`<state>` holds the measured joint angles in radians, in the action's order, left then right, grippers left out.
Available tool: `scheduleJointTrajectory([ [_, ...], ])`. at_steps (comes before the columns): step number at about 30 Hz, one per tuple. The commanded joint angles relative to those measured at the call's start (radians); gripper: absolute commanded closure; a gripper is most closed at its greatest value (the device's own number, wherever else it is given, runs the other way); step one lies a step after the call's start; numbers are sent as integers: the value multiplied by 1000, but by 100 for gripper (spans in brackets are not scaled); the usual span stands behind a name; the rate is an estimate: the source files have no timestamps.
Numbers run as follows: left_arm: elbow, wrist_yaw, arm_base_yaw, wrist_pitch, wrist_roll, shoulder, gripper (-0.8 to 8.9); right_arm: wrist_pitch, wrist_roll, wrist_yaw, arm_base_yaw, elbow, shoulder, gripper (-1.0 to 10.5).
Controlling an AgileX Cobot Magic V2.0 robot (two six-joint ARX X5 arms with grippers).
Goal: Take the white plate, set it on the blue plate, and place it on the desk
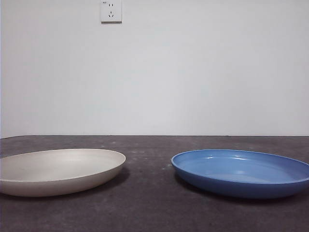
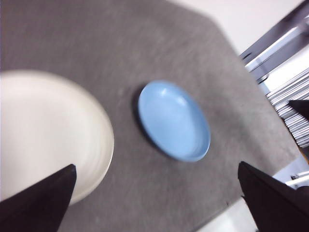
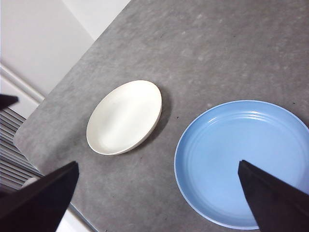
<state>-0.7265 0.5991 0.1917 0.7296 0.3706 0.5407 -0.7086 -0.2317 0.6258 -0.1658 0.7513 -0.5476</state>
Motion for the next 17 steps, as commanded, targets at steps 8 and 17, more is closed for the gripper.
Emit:
scheduleJointTrajectory([
  [8,-21,63,-146,45,-16,281,225,-23,3,6,-4,16,-4,331],
  [17,-21,63,-269,-31,-64,561,260,-37,4,6,-5,16,-5,331],
])
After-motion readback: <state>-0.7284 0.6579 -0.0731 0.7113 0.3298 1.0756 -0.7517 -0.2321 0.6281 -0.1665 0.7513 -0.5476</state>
